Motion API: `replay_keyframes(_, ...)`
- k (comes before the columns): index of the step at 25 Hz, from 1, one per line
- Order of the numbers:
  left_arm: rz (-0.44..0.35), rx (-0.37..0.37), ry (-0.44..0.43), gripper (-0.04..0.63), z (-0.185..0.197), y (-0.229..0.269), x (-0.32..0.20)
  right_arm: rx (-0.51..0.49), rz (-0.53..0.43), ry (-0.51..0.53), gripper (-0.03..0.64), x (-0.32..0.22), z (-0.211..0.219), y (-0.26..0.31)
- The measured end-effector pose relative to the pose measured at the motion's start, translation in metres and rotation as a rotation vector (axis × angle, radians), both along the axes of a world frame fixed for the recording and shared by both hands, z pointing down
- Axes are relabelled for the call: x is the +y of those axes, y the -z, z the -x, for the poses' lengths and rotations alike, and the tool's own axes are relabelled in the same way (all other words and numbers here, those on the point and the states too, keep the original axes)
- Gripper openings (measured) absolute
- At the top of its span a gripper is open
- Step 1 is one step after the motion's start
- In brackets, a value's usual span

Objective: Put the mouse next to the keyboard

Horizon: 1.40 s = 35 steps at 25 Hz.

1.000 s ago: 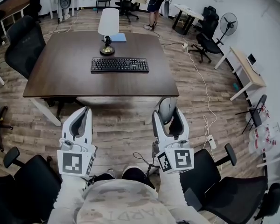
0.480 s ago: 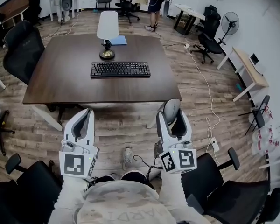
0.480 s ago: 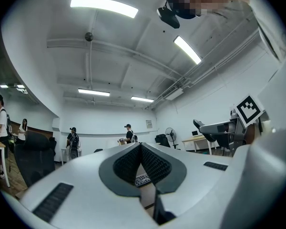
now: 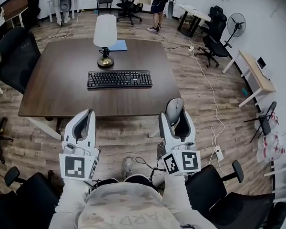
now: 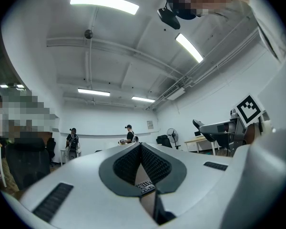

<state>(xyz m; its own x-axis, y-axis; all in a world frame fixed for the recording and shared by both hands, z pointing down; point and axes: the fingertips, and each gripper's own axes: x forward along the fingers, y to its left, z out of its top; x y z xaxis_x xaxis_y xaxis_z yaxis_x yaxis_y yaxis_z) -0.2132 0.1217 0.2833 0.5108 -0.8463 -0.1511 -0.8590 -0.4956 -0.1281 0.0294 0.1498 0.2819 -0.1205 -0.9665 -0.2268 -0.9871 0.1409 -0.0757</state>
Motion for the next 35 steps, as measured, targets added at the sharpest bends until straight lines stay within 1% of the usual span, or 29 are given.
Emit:
replay_keyframes(11,-0.003,0.016,0.032,0.006,-0.043,0.003,-0.076,0.022,0.004,0.028,0.302,-0.082,-0.045,0.005)
replay_keyframes(19,-0.006,0.015,0.071,0.006,-0.075,0.002,-0.119,0.021,0.005,0.062,0.302,-0.133,-0.08,0.004)
replay_keyframes(27,-0.021,0.002,0.115,0.006,-0.106,0.007,-0.145,0.005,0.003,0.105,0.302,-0.169,-0.112,0.0)
replay_keyframes(31,-0.02,-0.009,0.135,0.006,-0.112,0.003,-0.149,-0.004,0.004,0.117,0.302,-0.177,-0.119,-0.005)
replay_keyframes(35,-0.013,-0.01,0.134,0.006,-0.116,0.001,-0.152,-0.01,0.01,0.115,0.302,-0.179,-0.126,-0.009)
